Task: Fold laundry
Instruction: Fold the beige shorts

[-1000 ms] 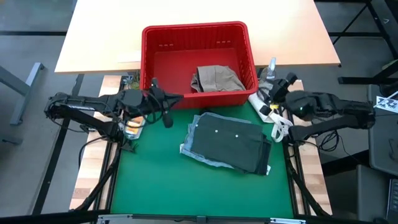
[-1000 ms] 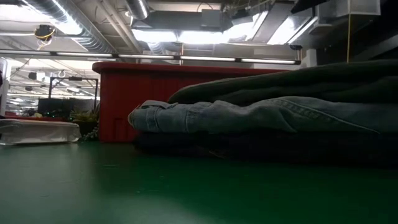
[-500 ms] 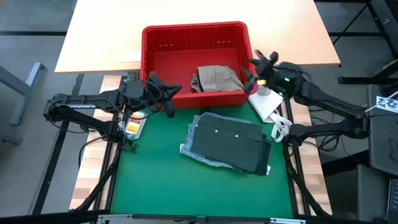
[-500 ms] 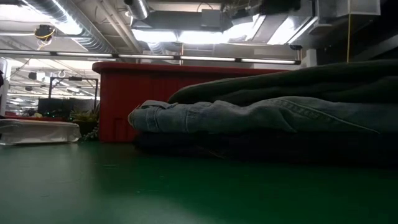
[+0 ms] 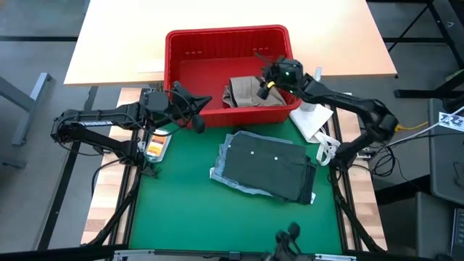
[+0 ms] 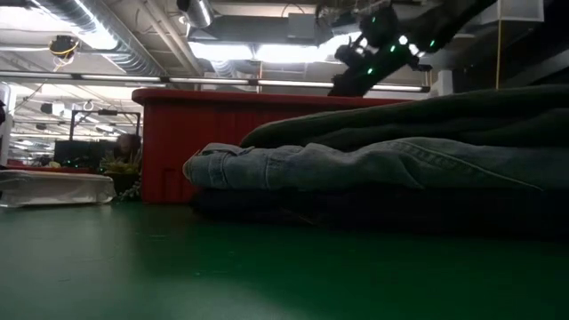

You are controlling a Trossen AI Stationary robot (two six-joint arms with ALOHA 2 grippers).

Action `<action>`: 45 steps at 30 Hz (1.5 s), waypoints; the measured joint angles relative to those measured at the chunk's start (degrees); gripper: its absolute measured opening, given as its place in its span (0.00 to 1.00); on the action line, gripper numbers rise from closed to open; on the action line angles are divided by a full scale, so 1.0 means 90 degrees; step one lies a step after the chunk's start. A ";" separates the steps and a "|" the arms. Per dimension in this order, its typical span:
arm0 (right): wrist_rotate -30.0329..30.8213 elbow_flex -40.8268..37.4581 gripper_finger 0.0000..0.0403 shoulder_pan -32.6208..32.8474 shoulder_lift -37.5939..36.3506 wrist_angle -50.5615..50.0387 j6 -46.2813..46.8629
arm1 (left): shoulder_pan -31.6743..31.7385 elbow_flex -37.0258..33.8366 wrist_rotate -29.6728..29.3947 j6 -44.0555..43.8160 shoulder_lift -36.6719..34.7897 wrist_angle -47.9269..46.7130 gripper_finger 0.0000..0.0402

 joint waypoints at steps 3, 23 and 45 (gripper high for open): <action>-0.0432 0.0199 0.48 -0.0250 0.0445 0.0237 0.0417 | -0.0047 0.0000 -0.0002 0.0000 0.0000 0.0005 0.01; -0.0128 0.2859 0.48 -0.0494 0.2410 -0.2643 0.0722 | -0.0252 0.0000 0.0024 0.0000 0.0000 0.0005 0.01; -0.0982 0.2939 0.48 -0.0817 0.3595 -0.3328 0.0496 | -0.0249 0.0002 0.0022 0.0000 0.0000 0.0002 0.01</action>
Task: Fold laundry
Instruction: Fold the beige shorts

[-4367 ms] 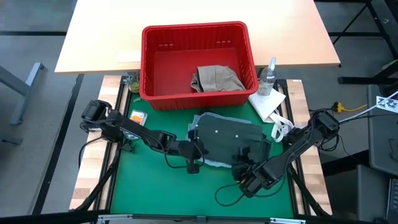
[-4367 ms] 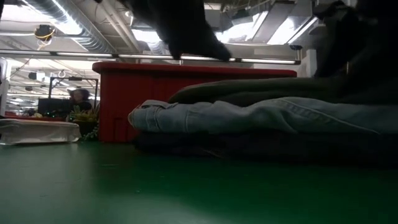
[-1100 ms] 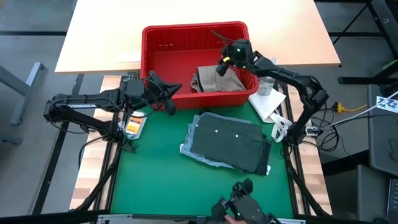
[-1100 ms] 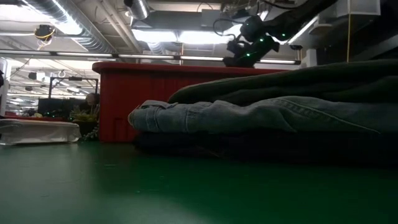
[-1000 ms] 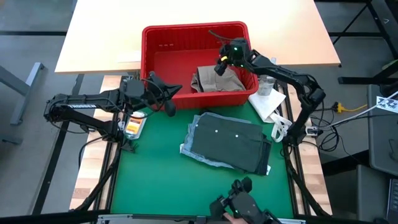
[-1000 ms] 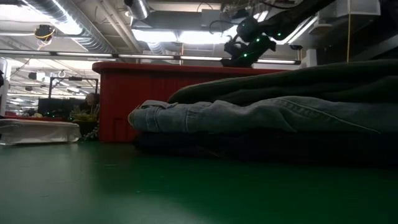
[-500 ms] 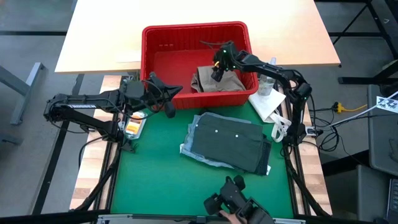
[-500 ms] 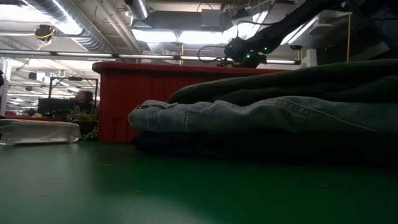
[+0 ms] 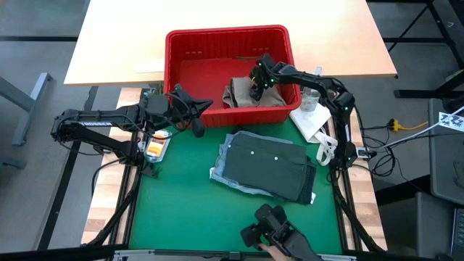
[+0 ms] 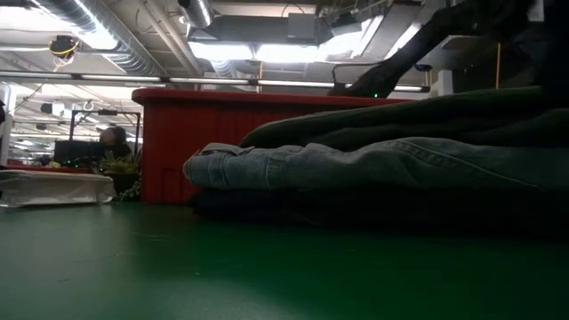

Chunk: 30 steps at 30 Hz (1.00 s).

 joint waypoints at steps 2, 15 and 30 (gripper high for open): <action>-0.0051 0.0002 0.48 0.0001 0.0159 0.0003 0.0000 | 0.0004 0.0000 0.0000 0.0000 0.0000 0.0000 0.01; -0.0047 0.0024 0.38 0.0004 0.0503 0.0029 -0.0003 | 0.0007 0.0000 -0.0002 0.0000 0.0000 0.0000 0.01; -0.0169 -0.0009 0.04 0.0005 0.0489 0.0260 0.0005 | 0.0007 0.0002 -0.0002 0.0000 0.0000 0.0000 0.01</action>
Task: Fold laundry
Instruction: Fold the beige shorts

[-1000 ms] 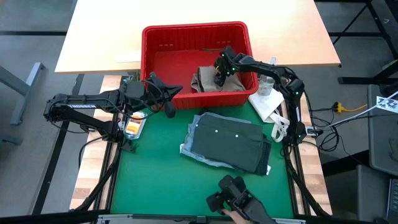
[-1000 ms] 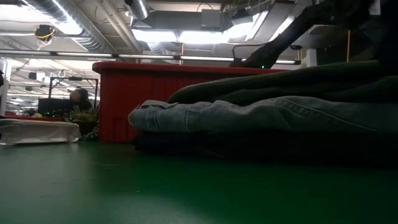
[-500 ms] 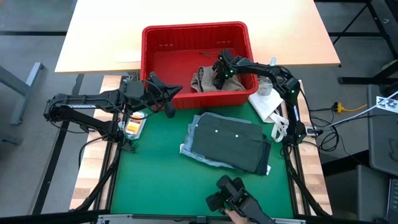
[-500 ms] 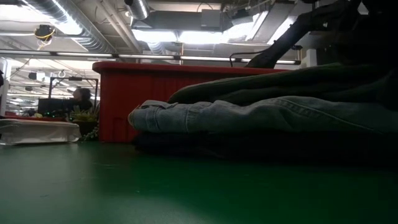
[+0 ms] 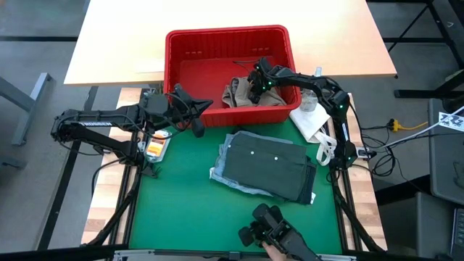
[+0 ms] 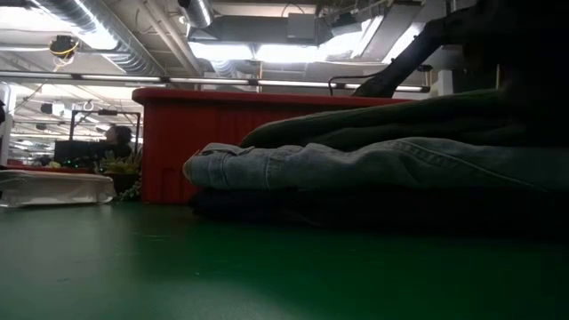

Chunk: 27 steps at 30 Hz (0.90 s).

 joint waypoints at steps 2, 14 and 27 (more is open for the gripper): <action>-0.0146 -0.0013 0.06 -0.0005 -0.0065 0.0038 0.0002 | 0.0000 0.0000 0.0000 0.0000 0.0000 0.0000 0.01; -0.0384 -0.0025 0.03 0.0005 -0.0979 0.0573 0.0010 | 0.0000 0.0000 0.0000 0.0000 0.0000 0.0000 0.01; -0.0579 -0.0013 0.03 0.0005 -0.1863 0.0836 0.0012 | 0.0000 0.0000 0.0000 0.0000 0.0000 0.0002 0.01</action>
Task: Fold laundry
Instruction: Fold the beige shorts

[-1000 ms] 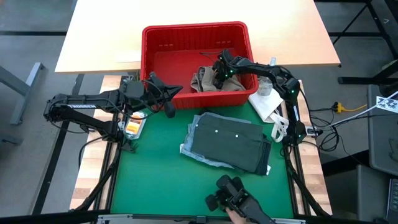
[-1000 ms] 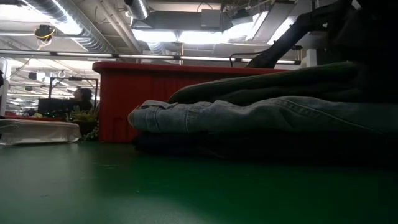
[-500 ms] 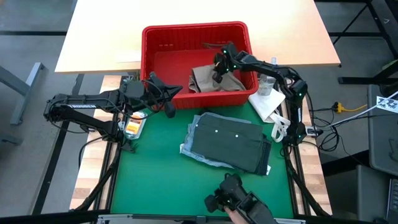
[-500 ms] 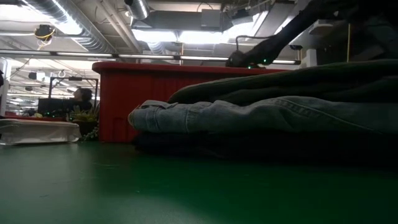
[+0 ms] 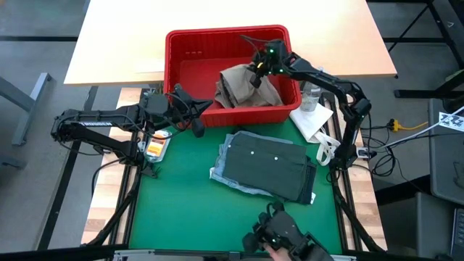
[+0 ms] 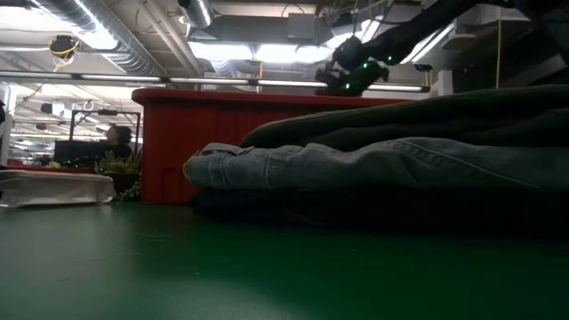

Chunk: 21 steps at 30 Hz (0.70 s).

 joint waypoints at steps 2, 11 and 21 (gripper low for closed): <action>-0.0149 0.0000 0.04 0.0000 -0.0194 0.0000 -0.0002 | 0.0000 0.0000 0.0000 0.0000 0.0000 0.0000 0.01; -0.0640 0.0010 0.02 0.0051 -0.1255 0.0121 -0.0010 | 0.0000 0.0000 -0.0007 0.0610 0.0000 0.0015 0.01; -0.1050 0.0012 0.04 0.0184 -0.2308 0.0648 -0.0014 | 0.0190 0.0000 -0.0201 0.2285 0.0000 0.0115 0.04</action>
